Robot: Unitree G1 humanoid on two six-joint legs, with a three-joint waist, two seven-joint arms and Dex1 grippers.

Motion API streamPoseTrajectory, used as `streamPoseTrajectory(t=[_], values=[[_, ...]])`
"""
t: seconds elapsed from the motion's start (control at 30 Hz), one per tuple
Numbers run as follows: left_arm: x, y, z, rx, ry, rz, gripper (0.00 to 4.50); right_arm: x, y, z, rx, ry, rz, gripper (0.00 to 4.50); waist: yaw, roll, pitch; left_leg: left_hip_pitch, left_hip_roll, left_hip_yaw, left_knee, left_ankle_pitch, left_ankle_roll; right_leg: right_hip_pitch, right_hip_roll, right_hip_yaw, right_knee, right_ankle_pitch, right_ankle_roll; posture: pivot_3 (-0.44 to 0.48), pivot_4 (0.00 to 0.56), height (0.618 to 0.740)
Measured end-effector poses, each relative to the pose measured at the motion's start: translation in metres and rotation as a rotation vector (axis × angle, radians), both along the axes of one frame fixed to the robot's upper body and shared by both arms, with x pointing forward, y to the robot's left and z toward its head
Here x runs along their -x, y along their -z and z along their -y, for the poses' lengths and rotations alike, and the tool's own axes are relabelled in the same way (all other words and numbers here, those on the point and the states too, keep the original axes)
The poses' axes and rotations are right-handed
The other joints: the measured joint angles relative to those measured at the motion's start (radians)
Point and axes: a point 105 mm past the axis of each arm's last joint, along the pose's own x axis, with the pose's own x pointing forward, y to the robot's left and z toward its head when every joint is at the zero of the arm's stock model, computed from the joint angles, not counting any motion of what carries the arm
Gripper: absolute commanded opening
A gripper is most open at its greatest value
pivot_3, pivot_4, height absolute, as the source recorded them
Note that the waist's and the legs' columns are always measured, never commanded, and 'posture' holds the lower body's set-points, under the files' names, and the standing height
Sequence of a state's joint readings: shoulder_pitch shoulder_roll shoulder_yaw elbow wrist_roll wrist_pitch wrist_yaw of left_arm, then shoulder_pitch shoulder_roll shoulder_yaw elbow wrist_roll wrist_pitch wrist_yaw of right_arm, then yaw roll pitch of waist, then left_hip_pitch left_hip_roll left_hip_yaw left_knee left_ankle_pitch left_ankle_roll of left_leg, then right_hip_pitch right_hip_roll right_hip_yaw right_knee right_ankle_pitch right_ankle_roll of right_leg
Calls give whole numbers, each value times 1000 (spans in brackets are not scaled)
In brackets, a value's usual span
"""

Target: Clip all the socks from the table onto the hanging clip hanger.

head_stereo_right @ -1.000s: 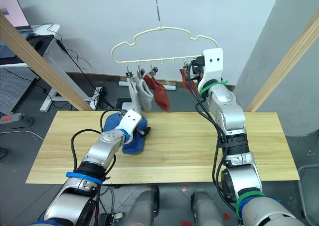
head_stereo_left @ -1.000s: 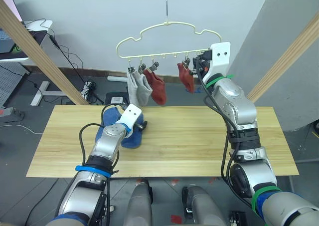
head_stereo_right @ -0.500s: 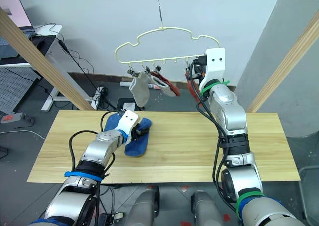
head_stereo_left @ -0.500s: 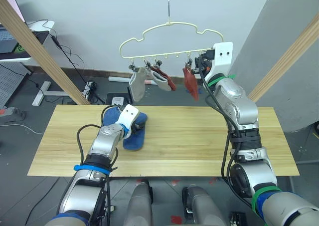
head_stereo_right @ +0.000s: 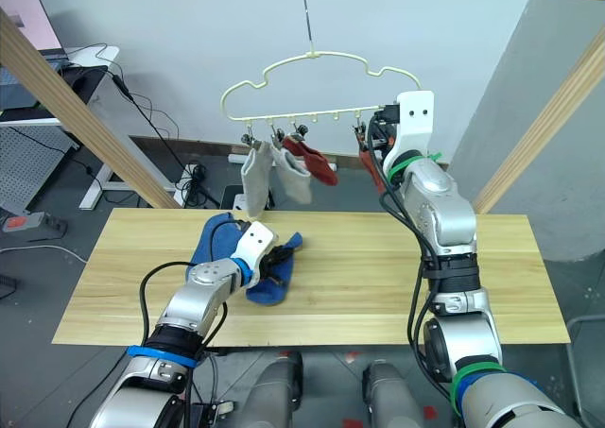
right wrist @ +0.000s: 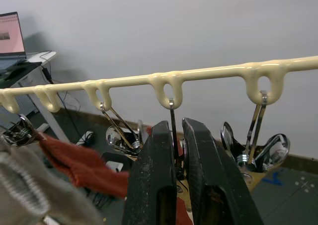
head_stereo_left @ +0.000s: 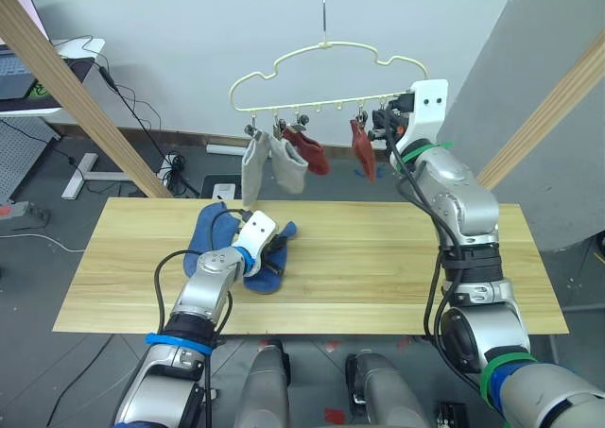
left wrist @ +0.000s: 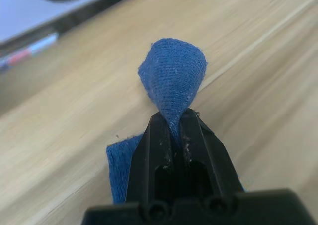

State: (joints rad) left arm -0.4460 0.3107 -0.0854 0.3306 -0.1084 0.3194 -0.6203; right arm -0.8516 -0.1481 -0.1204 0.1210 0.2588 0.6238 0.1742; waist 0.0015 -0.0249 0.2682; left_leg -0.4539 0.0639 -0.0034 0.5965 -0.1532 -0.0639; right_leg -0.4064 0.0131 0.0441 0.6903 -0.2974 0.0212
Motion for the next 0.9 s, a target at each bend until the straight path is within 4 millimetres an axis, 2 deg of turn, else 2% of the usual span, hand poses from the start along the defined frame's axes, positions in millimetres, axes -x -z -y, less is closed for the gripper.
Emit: streamPoseTrajectory(t=[0.13,0.23,0.33,0.4,0.67,0.9], values=[[6,-43,18,130,101,117,8,4,-2,4,-11,-40,-47,0,-1,0,0,0,0,0,0,0,0,0,0,0,0,0,0,17,239,740],[17,-67,31,220,177,181,8,7,-2,4,-9,-78,-89,0,-1,0,0,0,0,0,0,0,0,1,0,0,0,0,0,12,242,740],[24,-83,43,290,225,226,8,11,-4,4,-23,-117,-138,0,-1,0,0,0,0,0,1,0,0,1,0,0,0,0,0,16,244,740],[26,-92,51,330,235,254,8,14,-6,4,-55,-147,-178,0,-1,0,0,0,0,0,2,0,0,1,0,0,0,0,0,16,220,740],[26,-104,72,356,254,306,8,30,-9,-7,-253,-248,-346,0,-5,0,-1,0,0,0,3,0,0,1,1,0,2,0,0,6,198,740],[22,-108,84,329,275,338,8,36,-13,-7,-318,-255,-398,0,-6,0,-1,0,0,0,3,0,0,0,1,0,3,0,0,-8,207,740]])
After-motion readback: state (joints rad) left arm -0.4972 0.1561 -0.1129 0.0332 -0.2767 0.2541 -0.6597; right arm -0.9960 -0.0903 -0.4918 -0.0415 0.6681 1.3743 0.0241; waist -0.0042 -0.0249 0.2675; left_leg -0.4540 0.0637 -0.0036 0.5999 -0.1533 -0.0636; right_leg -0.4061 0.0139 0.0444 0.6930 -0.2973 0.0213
